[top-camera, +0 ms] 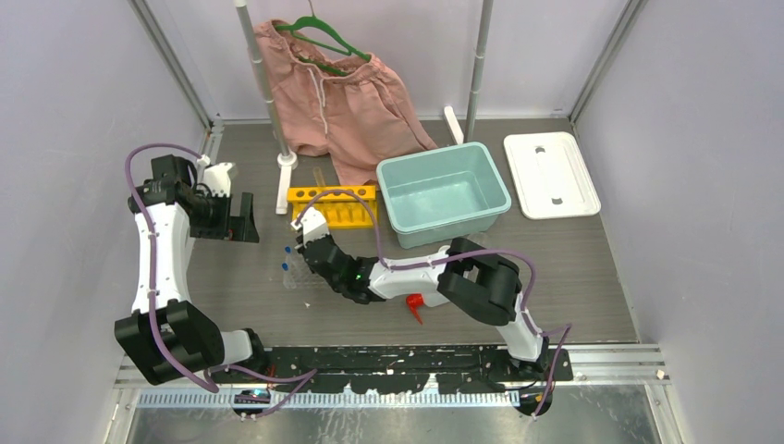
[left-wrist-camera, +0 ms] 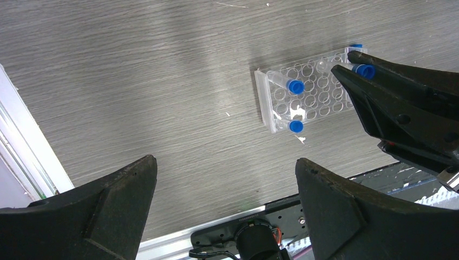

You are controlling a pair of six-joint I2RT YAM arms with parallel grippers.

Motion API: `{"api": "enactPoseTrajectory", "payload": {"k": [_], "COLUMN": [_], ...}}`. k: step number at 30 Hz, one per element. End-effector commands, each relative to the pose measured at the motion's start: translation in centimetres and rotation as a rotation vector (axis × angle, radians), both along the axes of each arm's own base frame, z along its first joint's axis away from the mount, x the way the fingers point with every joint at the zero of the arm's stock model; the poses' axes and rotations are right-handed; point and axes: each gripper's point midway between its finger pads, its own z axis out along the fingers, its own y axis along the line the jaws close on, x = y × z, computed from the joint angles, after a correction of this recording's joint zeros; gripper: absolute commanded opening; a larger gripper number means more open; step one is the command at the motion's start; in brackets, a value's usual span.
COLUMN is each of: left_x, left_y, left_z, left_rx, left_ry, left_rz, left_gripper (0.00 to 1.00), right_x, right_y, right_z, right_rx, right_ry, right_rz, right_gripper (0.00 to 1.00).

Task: Organize the chemistry lab equipment

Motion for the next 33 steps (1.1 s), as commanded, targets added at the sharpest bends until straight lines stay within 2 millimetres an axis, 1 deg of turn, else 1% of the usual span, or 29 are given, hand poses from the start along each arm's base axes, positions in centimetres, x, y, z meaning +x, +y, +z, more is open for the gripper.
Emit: {"api": "enactPoseTrajectory", "payload": {"k": [1, 7, 9, 10, 14, 15, 18, 20, 22, 25, 27, 29, 30, 33], "left_x": [0.0, -0.1, -0.1, -0.1, 0.0, 0.0, 0.0, 0.1, 0.0, 0.0, 0.0, 0.0, -0.1, -0.2], "left_y": [-0.2, 0.0, 0.0, 0.0, 0.1, 0.2, 0.2, 0.2, 0.2, 0.2, 0.1, 0.1, 0.0, -0.1], "left_z": [0.2, 0.2, 0.2, 0.2, 0.3, 0.3, 0.3, 0.3, 0.3, 0.3, 0.4, 0.6, 0.7, 0.9], "left_rx": [-0.008, 0.005, 0.006, 0.007, 0.013, 0.015, 0.015, 0.015, 0.014, 0.015, 0.013, 0.013, 0.011, 0.007], "left_ry": [-0.017, -0.019, -0.019, -0.018, -0.023, -0.024, -0.026, -0.025, -0.022, -0.023, -0.023, -0.029, -0.031, -0.034], "left_rz": [-0.01, -0.008, -0.008, -0.007, -0.007, -0.006, -0.007, -0.007, -0.007, -0.007, -0.009, -0.01, -0.01, -0.011], "left_gripper": [0.99, 0.99, 0.99, 0.99, 0.99, 0.99, 0.99, 0.99, 0.99, 0.99, 0.99, 0.99, 0.99, 0.99], "right_x": [-0.2, -0.1, -0.1, 0.0, -0.4, -0.6, -0.9, -1.1, -0.9, -0.5, -0.4, -0.4, -0.4, -0.6], "right_y": [-0.5, -0.6, -0.5, -0.4, -0.1, -0.1, -0.1, -0.2, -0.7, -1.5, -2.3, -3.2, -3.6, -5.1], "right_z": [1.7, 3.0, 3.0, 2.8, 1.8, 1.5, 0.8, 0.8, 2.0, 4.7, 6.5, 7.9, 8.3, 8.2], "right_rx": [0.025, 0.056, 0.053, 0.048, 0.034, 0.033, 0.02, 0.012, 0.021, 0.051, 0.073, 0.1, 0.111, 0.131], "right_ry": [-0.01, -0.022, -0.026, -0.025, -0.001, 0.008, 0.031, 0.04, 0.039, 0.051, 0.077, 0.111, 0.136, 0.236], "right_rz": [-0.005, -0.018, -0.015, -0.01, 0.012, 0.017, 0.033, 0.033, 0.007, -0.052, -0.089, -0.119, -0.135, -0.195], "right_gripper": [0.06, 0.07, 0.07, 0.07, 0.14, 0.19, 0.38, 0.51, 0.61, 0.68, 0.69, 0.69, 0.69, 0.66]}}
